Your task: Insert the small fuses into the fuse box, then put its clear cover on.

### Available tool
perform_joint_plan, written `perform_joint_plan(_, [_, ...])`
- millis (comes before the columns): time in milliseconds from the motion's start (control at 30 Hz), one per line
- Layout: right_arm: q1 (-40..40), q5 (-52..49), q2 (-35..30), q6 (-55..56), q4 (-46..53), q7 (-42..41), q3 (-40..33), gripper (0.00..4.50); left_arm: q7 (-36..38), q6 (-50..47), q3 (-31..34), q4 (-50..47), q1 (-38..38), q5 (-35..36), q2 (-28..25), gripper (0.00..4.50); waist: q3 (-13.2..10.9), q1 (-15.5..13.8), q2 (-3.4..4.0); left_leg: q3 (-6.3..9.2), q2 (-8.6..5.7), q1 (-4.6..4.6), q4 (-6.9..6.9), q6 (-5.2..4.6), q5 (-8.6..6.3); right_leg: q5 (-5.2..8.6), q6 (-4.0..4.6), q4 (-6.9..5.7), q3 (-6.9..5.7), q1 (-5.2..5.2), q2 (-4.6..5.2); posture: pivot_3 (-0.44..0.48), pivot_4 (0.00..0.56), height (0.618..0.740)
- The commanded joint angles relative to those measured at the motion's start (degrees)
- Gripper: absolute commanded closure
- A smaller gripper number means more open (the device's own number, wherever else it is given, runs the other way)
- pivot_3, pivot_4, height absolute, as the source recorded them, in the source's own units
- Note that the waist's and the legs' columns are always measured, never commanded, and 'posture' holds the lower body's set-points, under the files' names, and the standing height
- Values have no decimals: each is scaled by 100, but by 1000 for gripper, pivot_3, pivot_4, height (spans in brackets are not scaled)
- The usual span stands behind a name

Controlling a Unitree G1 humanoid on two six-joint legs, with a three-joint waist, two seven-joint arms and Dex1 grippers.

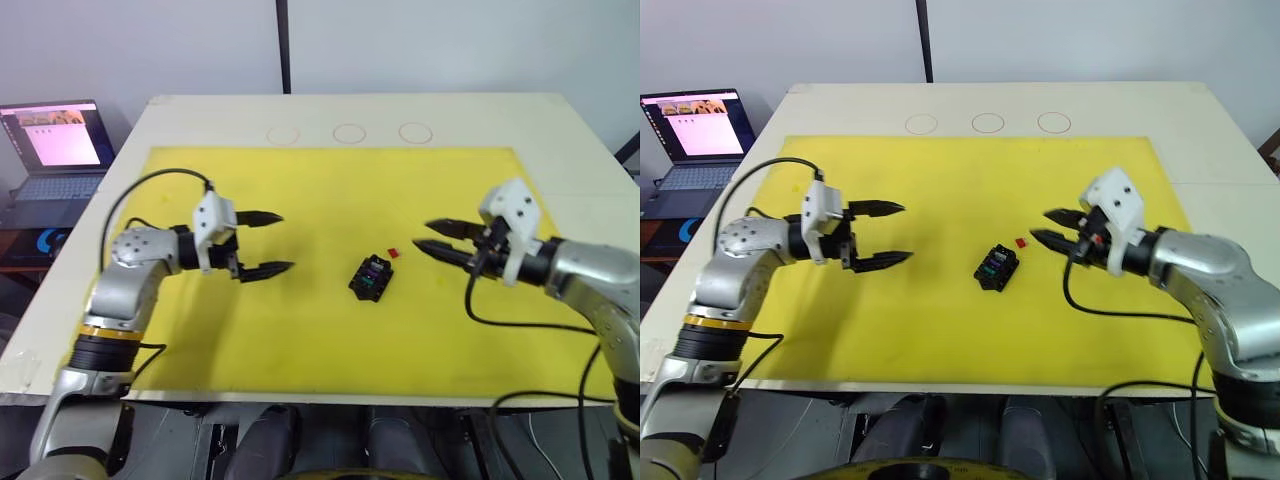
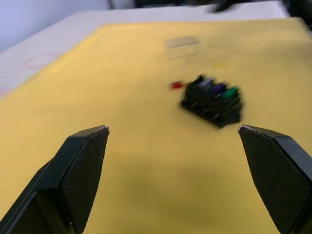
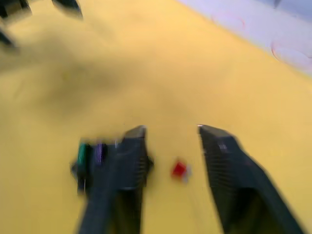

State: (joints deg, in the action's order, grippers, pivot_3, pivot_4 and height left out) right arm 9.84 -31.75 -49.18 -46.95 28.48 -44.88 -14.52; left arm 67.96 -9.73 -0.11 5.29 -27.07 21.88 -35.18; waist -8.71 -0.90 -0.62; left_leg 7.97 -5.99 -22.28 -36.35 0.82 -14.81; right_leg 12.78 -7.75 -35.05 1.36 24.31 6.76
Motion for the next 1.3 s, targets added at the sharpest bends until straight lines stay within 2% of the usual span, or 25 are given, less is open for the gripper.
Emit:
perform_joint_plan(33, [-556,148,-240,339,93,-140,-850,1293,-241,139,388,117,108,-63,-215,0,-1,16,1,-2,0,0,-1,0,0,0,0,-1,1,1,0,0,150,740])
perform_joint_plan(133, [-1162,361,-326,582,75,-159,-1522,203,-444,137,648,202,353,-76,-399,0,0,36,2,-5,4,5,2,0,0,0,0,-3,3,1,-2,0,150,740])
perform_joint_plan(167, [-1347,470,-345,691,56,-168,-1671,15,-499,131,721,219,425,-71,-443,0,0,29,2,-6,4,7,5,0,0,0,0,-3,3,1,-2,0,150,740])
perform_joint_plan(333, [-2299,984,-207,1534,-347,-315,-2335,15,-800,203,1037,425,665,-106,-607,0,0,4,1,-9,5,9,5,0,0,0,0,-2,3,-3,0,0,150,740])
perform_joint_plan(533, [-2134,839,-125,1635,-490,-251,-2178,15,-895,253,1067,394,667,-106,-610,0,-1,20,0,-9,5,14,5,0,0,0,0,-3,3,-9,2,0,150,740])
perform_joint_plan(733, [-1029,78,-199,532,-424,31,-1761,15,-669,-140,893,-247,410,233,-565,0,-2,28,1,-9,7,13,6,1,0,0,0,-3,3,-6,1,0,150,740])
perform_joint_plan(867, [-106,-1182,129,-1281,-475,510,-1421,15,-281,-404,529,-884,186,508,-511,0,-2,14,-1,-3,6,9,6,1,0,0,0,-1,2,-7,2,0,150,740])
perform_joint_plan(1033, [1139,-2456,944,-3182,-1270,1104,-1204,15,111,-780,-22,-1705,74,846,-352,0,-2,46,0,-4,6,9,7,1,0,0,1,-1,3,-6,2,0,150,740])
perform_joint_plan(1167, [1655,-2615,1691,-3881,-1860,1809,-1364,15,254,-693,-295,-1961,121,811,-249,0,-2,44,1,-5,7,8,10,1,0,0,3,-2,5,1,-1,0,150,740])
perform_joint_plan(1300, [1761,-2576,2161,-4147,-2165,2228,-1545,15,223,-599,-403,-1930,177,725,-123,0,-2,17,2,-5,4,6,9,1,0,0,3,-2,5,1,0,0,150,740])
